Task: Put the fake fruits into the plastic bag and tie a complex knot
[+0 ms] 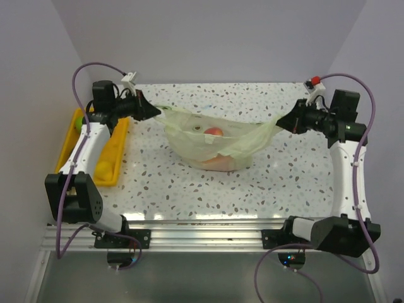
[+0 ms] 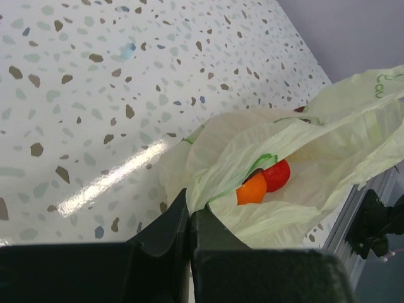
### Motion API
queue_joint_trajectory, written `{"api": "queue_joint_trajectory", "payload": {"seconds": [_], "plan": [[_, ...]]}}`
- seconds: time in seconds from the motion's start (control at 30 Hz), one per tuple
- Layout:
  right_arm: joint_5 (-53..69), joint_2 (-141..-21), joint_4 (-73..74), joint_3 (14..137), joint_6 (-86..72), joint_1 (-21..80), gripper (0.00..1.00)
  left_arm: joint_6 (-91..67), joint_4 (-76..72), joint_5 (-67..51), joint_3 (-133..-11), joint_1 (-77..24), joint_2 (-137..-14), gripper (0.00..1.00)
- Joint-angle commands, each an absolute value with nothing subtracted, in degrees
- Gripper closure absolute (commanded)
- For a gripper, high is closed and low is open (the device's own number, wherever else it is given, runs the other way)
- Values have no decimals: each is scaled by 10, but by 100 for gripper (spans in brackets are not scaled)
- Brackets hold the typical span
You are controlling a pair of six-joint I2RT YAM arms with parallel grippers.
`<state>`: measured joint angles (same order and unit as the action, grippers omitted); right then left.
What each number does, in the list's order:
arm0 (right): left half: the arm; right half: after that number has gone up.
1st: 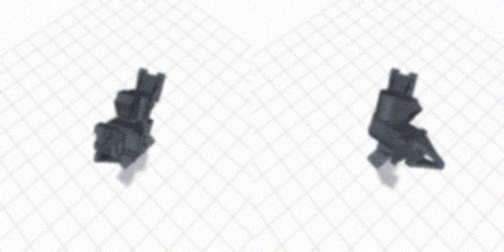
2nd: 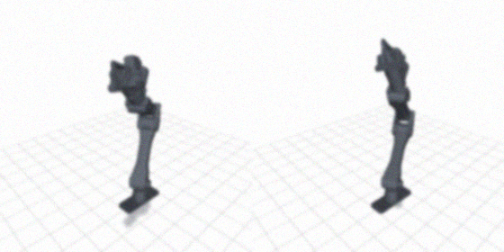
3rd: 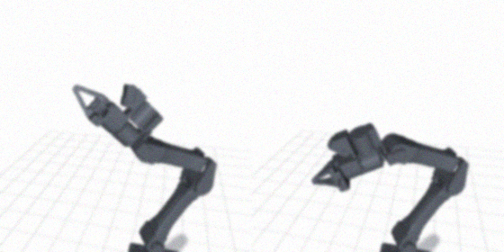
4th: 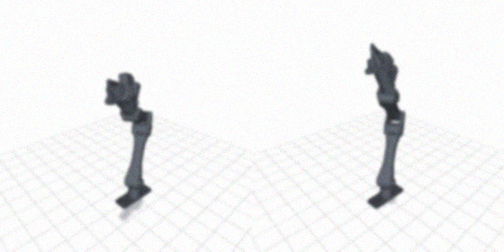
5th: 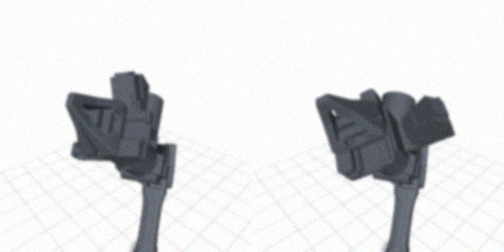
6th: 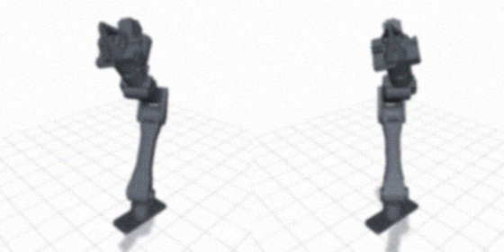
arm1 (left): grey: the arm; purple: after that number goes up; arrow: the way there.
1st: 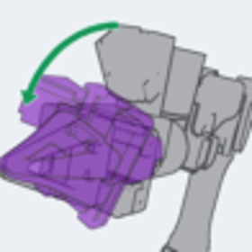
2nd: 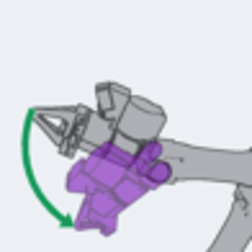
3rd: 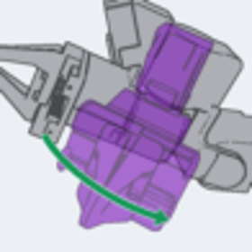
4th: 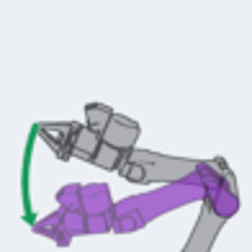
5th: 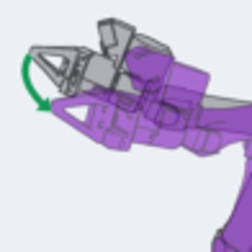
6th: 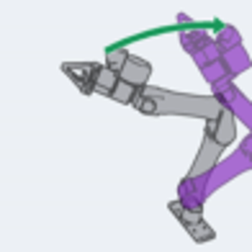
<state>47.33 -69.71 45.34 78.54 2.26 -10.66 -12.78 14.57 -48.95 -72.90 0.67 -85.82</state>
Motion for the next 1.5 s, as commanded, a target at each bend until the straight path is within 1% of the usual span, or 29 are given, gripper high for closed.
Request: {"api": "queue_joint_trajectory", "payload": {"seconds": [0.0, 0.17, 0.27, 0.4, 0.67, 0.97, 1.27, 1.4, 1.47], "plan": [[479, -735, 444, 773, -32, -132, 100, -24, 215, -455, -701, 32, -851, 100], [404, -781, 401, 725, -33, -136, 100, 80, 258, -393, -677, 47, -902, 100], [351, -816, 383, 705, -14, -137, 100, 102, 258, -364, -665, 47, -928, 100], [291, -863, 377, 681, 32, -138, 100, 105, 236, -346, -649, 47, -957, 100], [217, -954, 393, 665, 97, -138, 100, 121, 229, -305, -627, 47, -1010, 100], [175, -997, 362, 647, 103, -137, 100, 113, 207, -278, -613, 47, -1029, 100], [171, -1042, 378, 665, 114, -125, 100, 109, 205, -246, -623, 25, -1054, 100], [161, -1044, 392, 680, 114, -120, 100, 102, 196, -240, -623, 21, -1042, 100], [178, -1027, 410, 695, 121, -120, 100, 101, 189, -254, -626, 21, -1021, 100]]}}
